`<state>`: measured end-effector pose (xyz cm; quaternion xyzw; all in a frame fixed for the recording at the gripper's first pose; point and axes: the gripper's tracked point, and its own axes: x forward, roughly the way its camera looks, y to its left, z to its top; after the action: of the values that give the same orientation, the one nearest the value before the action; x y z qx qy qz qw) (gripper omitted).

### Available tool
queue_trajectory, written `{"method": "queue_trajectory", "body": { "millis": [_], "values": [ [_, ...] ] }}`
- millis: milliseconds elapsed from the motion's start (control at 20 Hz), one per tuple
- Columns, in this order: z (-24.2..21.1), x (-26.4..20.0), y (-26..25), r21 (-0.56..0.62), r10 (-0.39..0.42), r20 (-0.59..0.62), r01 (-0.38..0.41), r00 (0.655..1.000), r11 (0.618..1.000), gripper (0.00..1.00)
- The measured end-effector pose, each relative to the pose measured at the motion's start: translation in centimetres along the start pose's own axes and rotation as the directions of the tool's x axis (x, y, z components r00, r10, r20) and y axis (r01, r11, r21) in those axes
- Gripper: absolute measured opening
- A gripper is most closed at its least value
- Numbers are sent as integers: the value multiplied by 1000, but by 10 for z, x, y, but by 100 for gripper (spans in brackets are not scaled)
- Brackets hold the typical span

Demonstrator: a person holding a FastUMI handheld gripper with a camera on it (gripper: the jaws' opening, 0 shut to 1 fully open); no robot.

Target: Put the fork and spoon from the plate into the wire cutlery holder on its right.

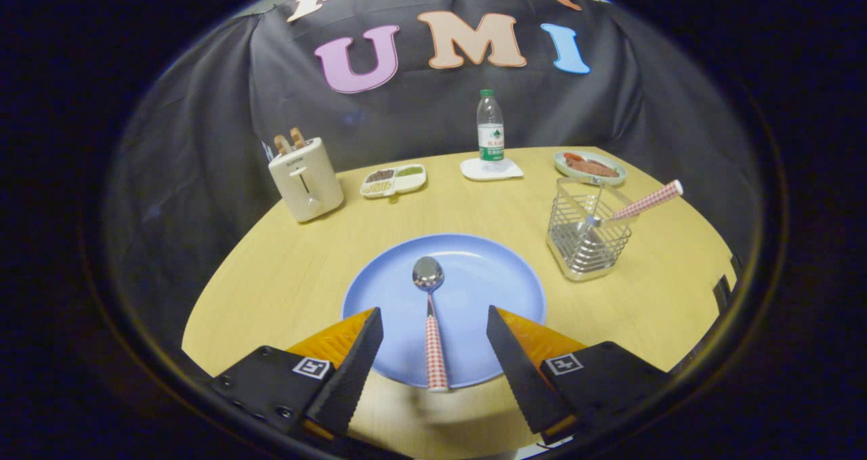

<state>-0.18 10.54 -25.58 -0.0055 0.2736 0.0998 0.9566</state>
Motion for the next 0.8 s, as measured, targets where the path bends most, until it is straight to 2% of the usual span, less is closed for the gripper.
{"method": "queue_trajectory", "body": {
  "millis": [50,300,450,700,800],
  "values": [
    [-7,3,-2,1,-6,-16,6,1000,1000,98],
    [-21,15,-8,6,-22,-61,23,998,1000,79],
    [-30,19,0,-39,4,-86,-7,996,999,68],
    [-35,24,-3,-89,-13,-109,3,994,996,20],
    [-35,23,-4,-103,-14,-115,2,993,995,16]
  ]
}}
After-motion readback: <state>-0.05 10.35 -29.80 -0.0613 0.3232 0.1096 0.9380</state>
